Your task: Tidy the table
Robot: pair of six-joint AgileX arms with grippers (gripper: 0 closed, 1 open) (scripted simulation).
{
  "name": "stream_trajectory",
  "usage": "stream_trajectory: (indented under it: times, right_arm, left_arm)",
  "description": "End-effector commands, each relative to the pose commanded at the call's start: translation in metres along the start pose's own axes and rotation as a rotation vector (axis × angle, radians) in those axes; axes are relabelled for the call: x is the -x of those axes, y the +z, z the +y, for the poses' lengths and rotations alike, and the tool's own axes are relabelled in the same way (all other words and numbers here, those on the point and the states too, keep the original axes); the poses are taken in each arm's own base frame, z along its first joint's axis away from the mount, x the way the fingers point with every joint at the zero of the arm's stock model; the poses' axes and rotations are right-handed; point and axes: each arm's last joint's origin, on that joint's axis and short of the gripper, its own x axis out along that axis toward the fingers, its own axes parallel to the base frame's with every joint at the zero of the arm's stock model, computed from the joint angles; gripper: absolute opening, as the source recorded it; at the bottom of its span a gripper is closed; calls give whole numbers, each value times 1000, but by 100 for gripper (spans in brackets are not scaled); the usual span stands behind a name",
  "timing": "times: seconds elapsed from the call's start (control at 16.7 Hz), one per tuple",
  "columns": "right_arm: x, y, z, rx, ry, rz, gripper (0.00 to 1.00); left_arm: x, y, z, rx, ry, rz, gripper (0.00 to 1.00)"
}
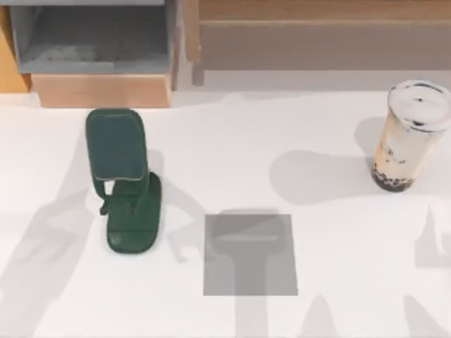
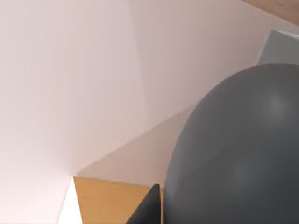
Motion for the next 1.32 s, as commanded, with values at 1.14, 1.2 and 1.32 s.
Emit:
stream_trajectory:
  times: [1.14,1.2,1.32]
  right_arm:
    - [0,0,0,0,0,0,100]
    - [0,0,0,0,0,0,100]
    - [0,0,0,0,0,0,100]
  left_arm:
    - [-46,88,-375,-1522,-1269,-732,0]
    - [-46,88,-375,-1522,-1269,-732,0]
    - [-47,88,-374,-1519,-1264,-729,0]
